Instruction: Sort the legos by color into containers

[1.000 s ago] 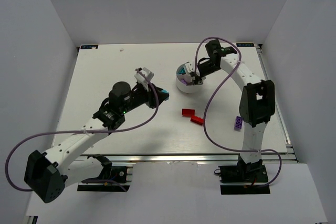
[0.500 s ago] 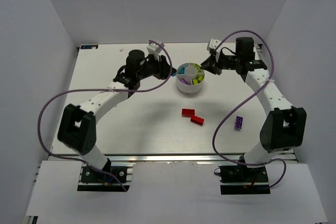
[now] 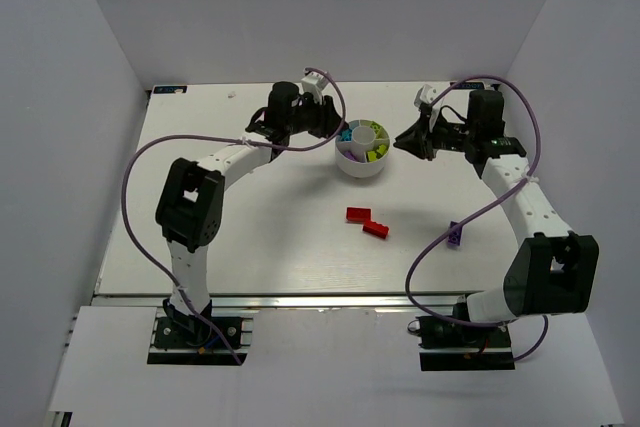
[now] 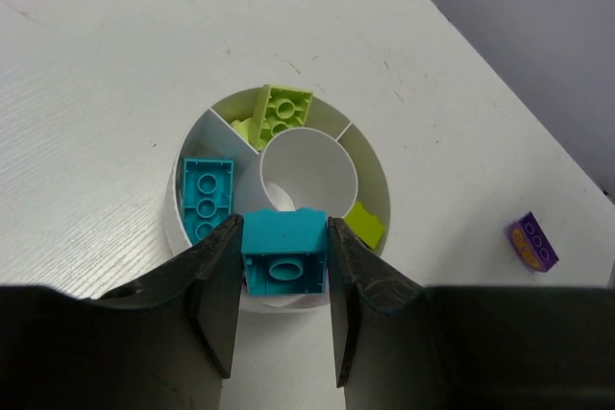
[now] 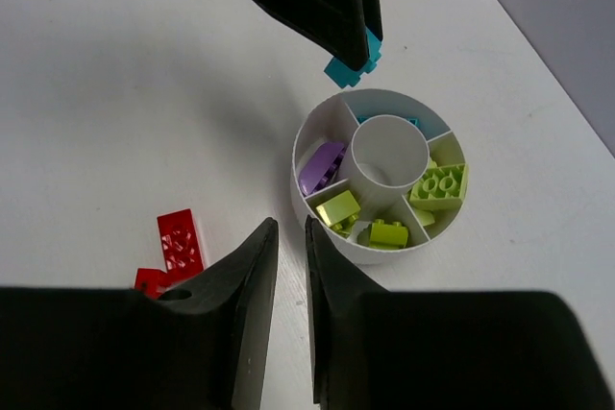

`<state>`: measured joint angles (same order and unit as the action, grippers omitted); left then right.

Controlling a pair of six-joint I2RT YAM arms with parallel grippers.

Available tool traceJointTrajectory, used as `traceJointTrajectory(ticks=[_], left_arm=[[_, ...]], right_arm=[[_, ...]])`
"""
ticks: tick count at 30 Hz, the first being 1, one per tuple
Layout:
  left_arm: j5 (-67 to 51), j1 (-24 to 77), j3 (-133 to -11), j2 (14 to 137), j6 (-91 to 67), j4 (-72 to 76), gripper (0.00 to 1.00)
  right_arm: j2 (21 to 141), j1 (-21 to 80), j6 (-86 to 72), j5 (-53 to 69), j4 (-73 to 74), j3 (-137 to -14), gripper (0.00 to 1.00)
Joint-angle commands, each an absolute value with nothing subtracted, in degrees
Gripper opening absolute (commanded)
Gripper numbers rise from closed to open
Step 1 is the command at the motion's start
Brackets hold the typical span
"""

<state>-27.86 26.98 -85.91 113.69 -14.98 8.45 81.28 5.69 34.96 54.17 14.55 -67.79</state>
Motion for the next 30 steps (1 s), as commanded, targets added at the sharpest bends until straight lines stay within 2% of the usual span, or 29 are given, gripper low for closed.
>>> traceJointTrajectory(ticks=[1, 12, 24, 27, 28, 30], left_arm=[[-27.8, 26.9, -89.9, 114.4, -15.7, 9.8, 0.11], [-25.9, 26.9, -96.1, 121.9, -17.3, 8.8, 0.21], [-24.5, 26.9, -99.2, 125.3, -18.2, 6.7, 0.38], [-24.5, 26.9, -99.4, 125.7, -18.5, 6.2, 0.43], [-24.5, 26.9, -99.5, 125.7, -18.5, 6.2, 0.50], [-24.6, 26.9, -99.5, 125.9, -18.6, 6.2, 0.56]], right_arm=[[79.7, 4.7, 32.4, 55.7, 12.2, -67.0, 0.24], [78.6, 3.6, 30.9, 56.3, 11.3, -65.1, 0.27], [77.8, 3.2, 30.5, 56.5, 11.2, -64.7, 0.37], [77.8, 3.2, 30.6, 56.5, 11.2, -64.9, 0.40], [77.8, 3.1, 30.5, 56.5, 11.2, -64.9, 0.40], [77.7, 3.2, 30.6, 56.5, 11.2, -65.0, 0.42]])
